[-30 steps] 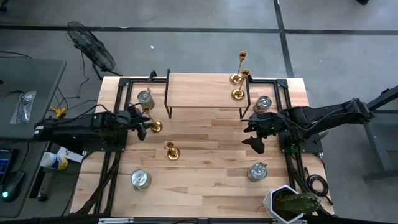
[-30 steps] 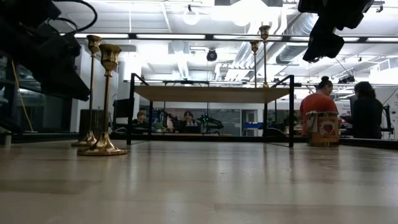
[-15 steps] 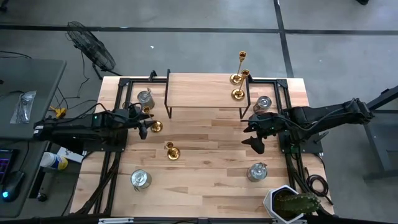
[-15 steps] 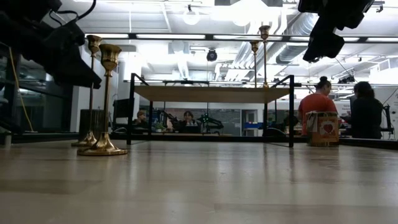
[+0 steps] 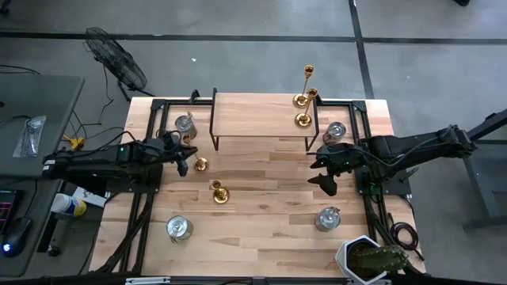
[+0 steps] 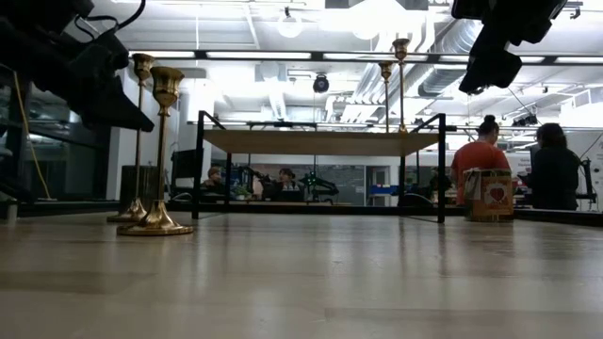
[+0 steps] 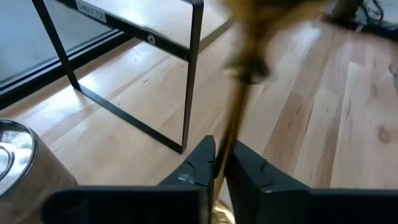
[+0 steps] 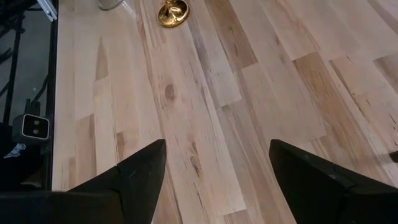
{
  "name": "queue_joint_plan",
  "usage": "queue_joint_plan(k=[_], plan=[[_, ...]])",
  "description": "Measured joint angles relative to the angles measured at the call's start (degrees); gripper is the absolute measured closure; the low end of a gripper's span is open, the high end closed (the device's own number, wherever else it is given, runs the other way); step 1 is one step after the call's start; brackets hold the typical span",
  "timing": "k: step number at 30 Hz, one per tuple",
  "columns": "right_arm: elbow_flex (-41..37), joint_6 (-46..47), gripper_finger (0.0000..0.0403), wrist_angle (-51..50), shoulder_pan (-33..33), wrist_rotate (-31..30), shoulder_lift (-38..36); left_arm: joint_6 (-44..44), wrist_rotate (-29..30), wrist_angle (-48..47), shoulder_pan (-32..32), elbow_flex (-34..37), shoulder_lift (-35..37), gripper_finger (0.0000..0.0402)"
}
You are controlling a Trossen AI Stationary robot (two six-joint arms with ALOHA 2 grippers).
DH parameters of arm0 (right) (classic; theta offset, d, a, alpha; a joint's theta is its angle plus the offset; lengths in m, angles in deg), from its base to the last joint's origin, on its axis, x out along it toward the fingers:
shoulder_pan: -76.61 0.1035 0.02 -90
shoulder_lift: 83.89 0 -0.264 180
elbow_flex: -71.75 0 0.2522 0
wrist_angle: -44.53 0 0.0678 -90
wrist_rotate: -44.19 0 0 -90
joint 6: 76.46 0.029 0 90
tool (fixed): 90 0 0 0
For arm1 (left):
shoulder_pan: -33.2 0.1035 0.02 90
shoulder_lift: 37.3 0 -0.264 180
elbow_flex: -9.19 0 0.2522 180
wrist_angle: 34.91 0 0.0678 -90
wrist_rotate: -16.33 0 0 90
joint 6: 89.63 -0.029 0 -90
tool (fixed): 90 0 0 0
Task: Pick & Place candle stick holders
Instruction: Put the gold candle holder on the shelf
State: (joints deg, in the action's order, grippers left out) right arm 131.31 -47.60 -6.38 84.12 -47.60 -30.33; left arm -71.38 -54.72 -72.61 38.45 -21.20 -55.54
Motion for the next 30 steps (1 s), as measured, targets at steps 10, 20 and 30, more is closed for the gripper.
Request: queue_joint_plan(k=[10, 20, 30], plan=[[0.01, -0.14, 0.0125, 0.00, 0.00, -2.82, 0.01, 0.05, -0.38, 1.32, 0.00, 0.01, -0.02, 0.0390], [0.00, -0.15, 0.0125, 0.14, 0.00, -3.03, 0.00, -0.44, 2.83, -1.78, 0.00, -10.19, -3.81, 0.0393], [0.01, -4.99, 0.0125, 7.73, -0.03, -13.28, 0.01, -3.59, 4.34, -2.65, -0.01, -24.00, -17.46, 0.0393]])
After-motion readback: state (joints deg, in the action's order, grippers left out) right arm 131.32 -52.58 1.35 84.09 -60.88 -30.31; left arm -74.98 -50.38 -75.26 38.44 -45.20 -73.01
